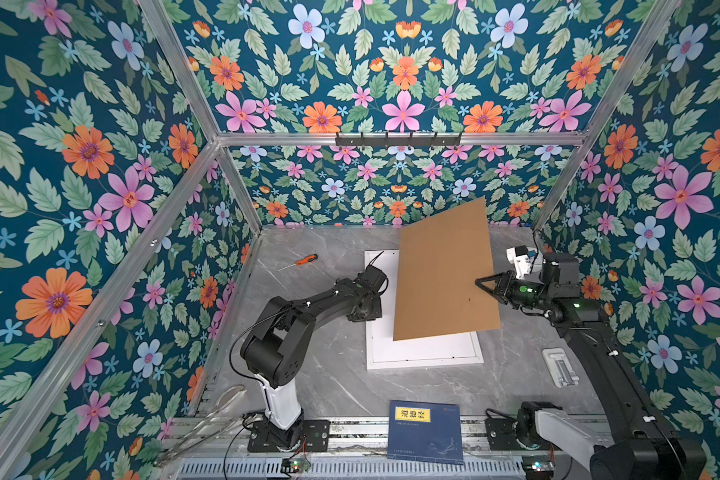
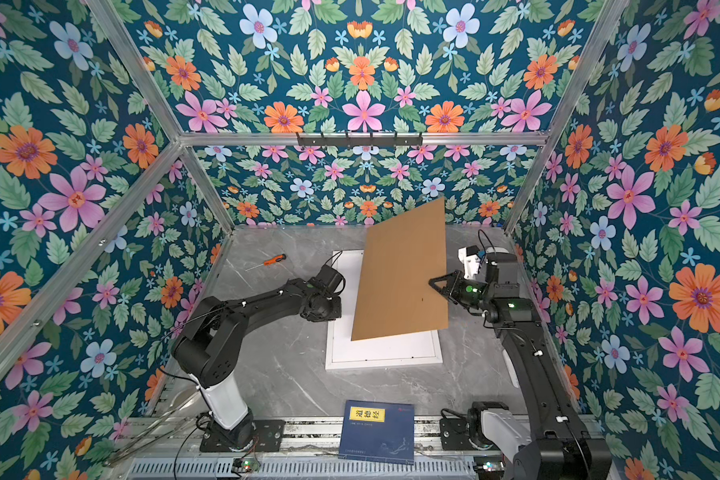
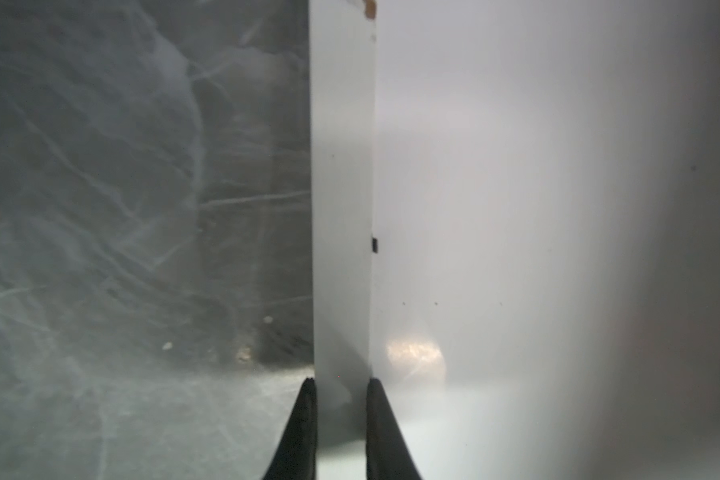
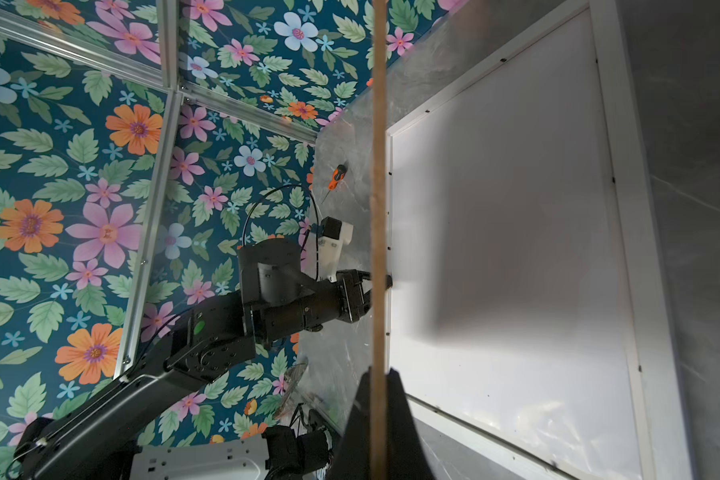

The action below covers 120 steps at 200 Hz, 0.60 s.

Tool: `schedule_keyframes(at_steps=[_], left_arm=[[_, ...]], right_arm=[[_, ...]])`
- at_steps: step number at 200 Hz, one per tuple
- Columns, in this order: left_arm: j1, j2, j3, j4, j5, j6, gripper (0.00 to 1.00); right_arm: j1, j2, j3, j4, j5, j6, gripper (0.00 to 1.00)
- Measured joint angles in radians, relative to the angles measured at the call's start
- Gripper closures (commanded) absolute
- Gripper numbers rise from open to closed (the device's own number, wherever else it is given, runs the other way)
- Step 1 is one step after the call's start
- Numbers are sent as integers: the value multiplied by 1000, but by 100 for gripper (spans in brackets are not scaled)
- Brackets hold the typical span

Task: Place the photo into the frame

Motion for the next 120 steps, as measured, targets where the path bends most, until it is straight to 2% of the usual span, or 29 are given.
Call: schedule_keyframes(at_steps=[33, 72, 100, 120], left_arm=[[28, -7, 2, -19, -8, 45, 92], [45, 14, 22, -25, -12, 93, 85], [55, 15, 31, -25, -21, 127, 76], [60, 16, 42, -32, -34, 153, 65]], right_arm=[[3, 28, -42, 55, -3, 19, 100], [5, 47, -93, 105, -40, 61, 100], [6, 54, -119, 138, -60, 77, 100], [10, 68, -132, 157, -70, 87, 100]])
